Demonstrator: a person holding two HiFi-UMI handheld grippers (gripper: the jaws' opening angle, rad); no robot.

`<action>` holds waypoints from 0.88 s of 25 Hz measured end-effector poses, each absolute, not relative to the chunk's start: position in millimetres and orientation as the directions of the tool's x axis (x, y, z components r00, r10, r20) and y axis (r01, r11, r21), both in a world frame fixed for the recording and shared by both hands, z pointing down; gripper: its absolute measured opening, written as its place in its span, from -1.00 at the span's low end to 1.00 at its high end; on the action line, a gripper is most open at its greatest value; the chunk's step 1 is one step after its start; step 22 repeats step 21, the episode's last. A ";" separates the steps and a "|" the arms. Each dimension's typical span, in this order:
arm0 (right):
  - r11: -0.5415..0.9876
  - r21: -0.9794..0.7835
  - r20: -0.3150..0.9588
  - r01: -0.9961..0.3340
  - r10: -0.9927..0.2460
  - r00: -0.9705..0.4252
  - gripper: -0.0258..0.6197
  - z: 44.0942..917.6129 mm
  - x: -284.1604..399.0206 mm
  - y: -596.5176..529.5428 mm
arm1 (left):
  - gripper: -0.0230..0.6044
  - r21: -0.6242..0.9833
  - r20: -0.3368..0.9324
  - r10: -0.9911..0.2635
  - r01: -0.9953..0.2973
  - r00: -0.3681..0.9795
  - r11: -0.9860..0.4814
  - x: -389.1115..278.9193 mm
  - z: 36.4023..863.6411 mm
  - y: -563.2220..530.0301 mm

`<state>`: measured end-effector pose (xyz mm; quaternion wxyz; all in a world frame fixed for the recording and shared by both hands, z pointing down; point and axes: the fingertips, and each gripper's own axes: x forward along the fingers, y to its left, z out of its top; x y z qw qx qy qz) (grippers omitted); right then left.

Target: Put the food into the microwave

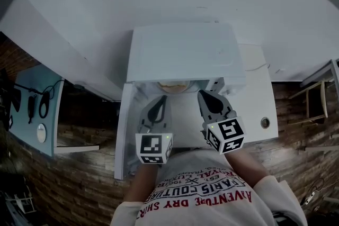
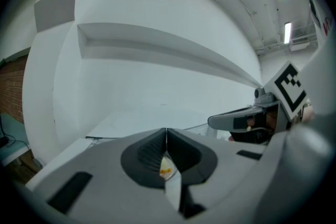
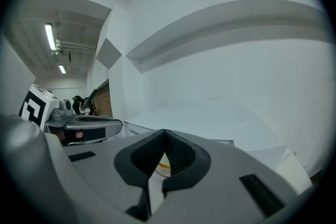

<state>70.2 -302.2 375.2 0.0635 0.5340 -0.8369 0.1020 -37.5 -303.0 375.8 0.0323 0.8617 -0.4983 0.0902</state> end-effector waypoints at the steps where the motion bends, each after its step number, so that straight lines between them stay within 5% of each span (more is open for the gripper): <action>1: 0.411 -0.101 0.212 -0.906 -0.881 -0.423 -0.88 373.6 69.2 -302.3 | -0.90 -0.030 0.185 -0.853 -0.864 0.489 -0.502 -37.5 373.7 -302.9; 22: 0.406 -0.155 0.175 -0.901 -0.886 -0.429 -0.88 359.7 61.8 -304.1 | -0.90 -0.008 0.161 -0.852 -0.862 0.499 -0.506 -40.1 362.8 -303.4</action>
